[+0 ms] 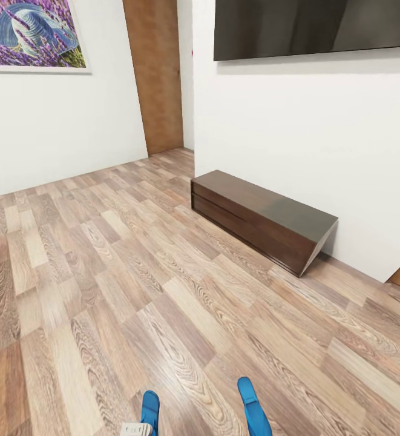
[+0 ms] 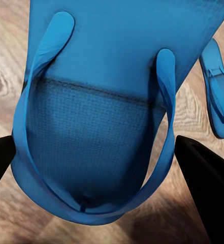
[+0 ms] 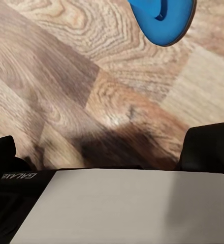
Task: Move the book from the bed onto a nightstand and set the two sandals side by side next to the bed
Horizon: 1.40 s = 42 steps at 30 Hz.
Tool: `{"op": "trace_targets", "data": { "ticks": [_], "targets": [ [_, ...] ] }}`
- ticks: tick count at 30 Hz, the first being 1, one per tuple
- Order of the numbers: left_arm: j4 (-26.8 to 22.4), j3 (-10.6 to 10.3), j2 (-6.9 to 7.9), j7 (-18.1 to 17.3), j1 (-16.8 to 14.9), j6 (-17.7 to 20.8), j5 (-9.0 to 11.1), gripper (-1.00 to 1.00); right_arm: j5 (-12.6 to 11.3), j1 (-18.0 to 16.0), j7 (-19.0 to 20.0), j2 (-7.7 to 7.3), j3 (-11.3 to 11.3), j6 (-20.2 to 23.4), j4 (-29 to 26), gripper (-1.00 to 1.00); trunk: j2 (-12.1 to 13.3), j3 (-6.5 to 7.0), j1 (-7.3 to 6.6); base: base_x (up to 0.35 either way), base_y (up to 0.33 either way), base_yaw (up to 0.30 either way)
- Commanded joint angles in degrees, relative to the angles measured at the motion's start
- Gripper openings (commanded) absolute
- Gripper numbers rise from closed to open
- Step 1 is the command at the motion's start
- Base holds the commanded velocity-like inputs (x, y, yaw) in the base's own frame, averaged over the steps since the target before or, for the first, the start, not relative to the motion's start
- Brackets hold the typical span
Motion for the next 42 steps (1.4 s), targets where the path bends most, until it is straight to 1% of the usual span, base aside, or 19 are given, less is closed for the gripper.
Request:
{"op": "trace_targets", "data": {
  "ticks": [1,11,15,17,19,20,21,22,23,24,25,26,28,30,34,36,39,40,42],
  "targets": [
    [0.01,0.49,-0.02,-0.14,-0.02,-0.24,-0.61,-1.0,-0.52,-0.02,0.23,0.0,-0.13,0.58,0.01,1.0,-0.02,-0.04,-0.01,0.0,0.0,0.0],
    [-0.48,0.64,0.13,-0.9,-0.02,-0.24,-0.39,-1.0,-0.52,-0.02,0.22,0.0,-0.19,0.58,0.0,1.0,-0.02,-0.04,-0.01,0.0,0.0,0.0],
    [-3.74,0.75,0.29,-4.35,-0.39,0.11,-0.19,-1.0,-0.52,-0.02,0.22,-0.04,-0.24,0.58,-0.01,1.0,-0.02,-0.04,-0.01,0.0,0.0,0.0],
    [-7.23,0.77,0.31,-7.23,-0.63,1.18,0.13,-1.0,-0.52,-0.02,0.22,-0.03,-0.24,0.58,0.0,1.0,-0.02,-0.04,-0.01,0.0,0.0,0.0],
    [-12.3,0.78,0.32,-10.49,-0.82,5.46,0.69,-1.0,-0.52,-0.02,0.22,-0.02,-0.25,0.58,0.0,1.0,-0.02,-0.04,-0.01,0.0,0.0,0.0],
    [-16.74,0.79,0.34,-13.03,-0.92,10.53,1.41,-1.0,-0.52,-0.02,0.22,-0.01,-0.25,0.58,0.01,1.0,-0.02,-0.04,-0.01,0.0,0.0,0.0],
    [-19.22,0.81,0.36,-14.42,-0.95,13.45,1.95,-1.0,-0.52,-0.02,0.22,-0.01,-0.25,0.58,0.01,1.0,-0.02,-0.04,-0.01,0.0,0.0,0.0],
    [-24.3,0.88,0.41,-17.44,-1.0,19.39,3.42,-1.0,-0.52,-0.02,0.22,-0.02,-0.25,0.58,0.01,1.0,-0.02,-0.04,-0.01,0.0,0.0,0.0],
    [-26.74,0.93,0.45,-19.04,-1.01,22.17,4.37,-1.0,-0.52,-0.02,0.22,-0.03,-0.25,0.58,0.01,1.0,-0.02,-0.04,-0.01,0.0,0.0,0.0],
    [-31.05,1.04,0.52,-22.28,-1.04,26.83,6.49,-1.0,-0.52,-0.02,0.22,-0.02,-0.25,0.56,0.01,1.0,-0.02,-0.04,-0.01,0.0,0.0,0.0],
    [-32.75,1.08,0.58,-23.84,-1.05,28.55,7.6,-1.0,-0.52,-0.02,0.22,-0.02,-0.25,0.57,0.01,1.0,-0.02,-0.04,-0.01,0.0,0.0,0.0],
    [-35.19,1.14,0.96,-26.62,-1.06,31.05,9.77,-1.0,-0.52,-0.02,0.19,-0.01,-0.25,0.56,0.01,1.0,-0.02,-0.04,-0.01,0.0,0.0,0.0],
    [-37.31,1.17,2.21,-29.32,-1.07,33.28,12.6,-1.0,-0.52,-0.02,0.17,-0.01,-0.22,0.53,0.01,1.0,-0.02,-0.04,-0.01,0.0,0.0,0.0],
    [-38.4,1.16,3.18,-30.7,-1.07,34.42,14.44,-1.0,-0.51,-0.02,0.15,0.0,-0.19,0.51,-0.01,1.0,-0.02,-0.04,-0.01,0.0,0.0,0.0],
    [-39.15,1.07,3.82,-31.33,-1.08,35.21,15.75,-1.0,-0.44,-0.02,-0.36,0.03,-0.12,0.44,-0.19,1.0,-0.02,-0.04,-0.01,0.0,0.0,0.0],
    [-39.34,0.95,3.93,-30.98,-1.08,35.37,16.05,-1.0,-0.31,-0.02,-2.63,0.04,0.02,0.48,-0.87,1.0,-0.02,-0.04,-0.01,0.0,0.0,0.0],
    [-39.47,0.74,3.57,-29.09,-1.08,35.44,16.21,-1.0,0.41,-0.07,-10.49,0.23,0.28,1.1,-4.8,1.0,-0.02,-0.04,-0.01,0.0,0.0,0.0],
    [-39.5,0.68,3.09,-27.74,-1.08,35.44,16.24,-1.0,1.87,-0.15,-16.95,0.43,0.39,1.7,-9.0,1.0,-0.02,-0.04,-0.01,0.0,0.0,0.0],
    [-39.49,0.64,2.61,-26.28,-1.08,35.44,16.24,-1.0,5.25,-1.54,-25.85,1.41,0.48,3.76,-14.22,1.0,-0.02,-0.04,-0.01,0.0,0.0,0.0]
  ]
}}
